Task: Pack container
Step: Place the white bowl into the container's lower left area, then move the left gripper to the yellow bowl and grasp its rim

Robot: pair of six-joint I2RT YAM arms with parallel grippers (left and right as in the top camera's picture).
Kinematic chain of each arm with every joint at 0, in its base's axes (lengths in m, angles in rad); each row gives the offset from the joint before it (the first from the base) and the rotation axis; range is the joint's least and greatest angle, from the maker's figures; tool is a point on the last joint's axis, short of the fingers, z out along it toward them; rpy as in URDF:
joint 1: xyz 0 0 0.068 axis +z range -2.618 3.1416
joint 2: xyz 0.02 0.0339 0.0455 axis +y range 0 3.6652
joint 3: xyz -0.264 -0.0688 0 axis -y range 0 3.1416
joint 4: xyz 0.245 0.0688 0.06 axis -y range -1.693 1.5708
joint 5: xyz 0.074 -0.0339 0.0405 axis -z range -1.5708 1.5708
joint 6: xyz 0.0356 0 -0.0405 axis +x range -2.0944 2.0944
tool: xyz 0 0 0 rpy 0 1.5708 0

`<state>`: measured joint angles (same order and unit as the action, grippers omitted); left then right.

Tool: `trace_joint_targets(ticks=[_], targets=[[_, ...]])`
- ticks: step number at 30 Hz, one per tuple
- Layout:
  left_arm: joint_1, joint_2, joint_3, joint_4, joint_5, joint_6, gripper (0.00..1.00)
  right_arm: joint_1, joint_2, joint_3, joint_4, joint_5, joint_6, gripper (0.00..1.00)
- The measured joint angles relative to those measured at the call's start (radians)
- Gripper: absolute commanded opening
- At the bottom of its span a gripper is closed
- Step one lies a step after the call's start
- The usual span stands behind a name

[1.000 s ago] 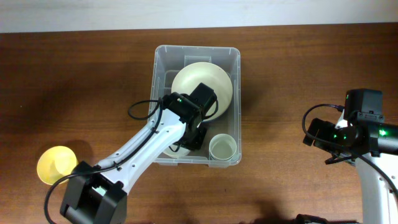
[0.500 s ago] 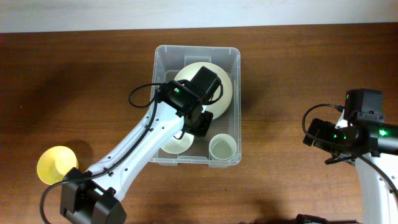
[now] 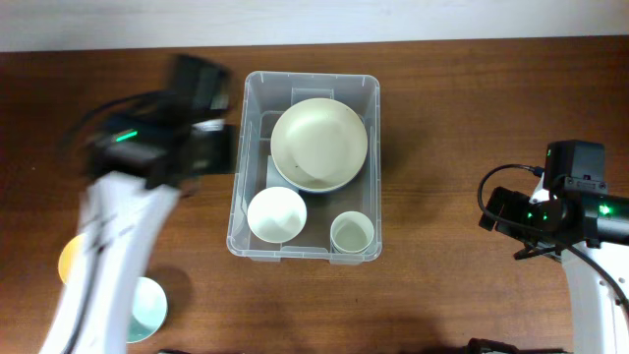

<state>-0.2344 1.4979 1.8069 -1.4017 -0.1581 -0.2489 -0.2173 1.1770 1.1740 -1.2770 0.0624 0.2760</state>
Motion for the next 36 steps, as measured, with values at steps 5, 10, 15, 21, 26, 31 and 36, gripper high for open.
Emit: trace_joint_targets(ticks=[5,10,15,21,26,31,36], targets=[[0.433,-0.146,-0.02,-0.032,-0.017,-0.037,0.74,0.0,0.0,0.0,0.0,-0.001,0.0,0.99],[0.668,-0.145,-0.237,0.071,0.032,-0.044,0.75,0.0,0.0,0.0,0.001,-0.003,0.0,0.99],[0.716,-0.043,-0.468,0.22,0.055,-0.045,0.75,0.0,0.0,0.0,0.0,-0.003,0.0,0.99],[0.717,0.143,-0.539,0.279,0.066,-0.047,0.75,0.0,0.0,0.0,0.0,-0.003,0.0,0.99],[0.717,0.282,-0.541,0.298,0.069,-0.047,0.74,0.0,0.0,0.0,0.0,-0.003,0.0,0.99],[0.717,0.356,-0.543,0.33,0.068,-0.047,0.72,0.0,0.0,0.0,0.0,-0.003,0.0,0.99],[0.717,0.379,-0.543,0.355,0.067,-0.048,0.67,0.0,0.0,0.0,0.0,-0.003,0.0,0.99]])
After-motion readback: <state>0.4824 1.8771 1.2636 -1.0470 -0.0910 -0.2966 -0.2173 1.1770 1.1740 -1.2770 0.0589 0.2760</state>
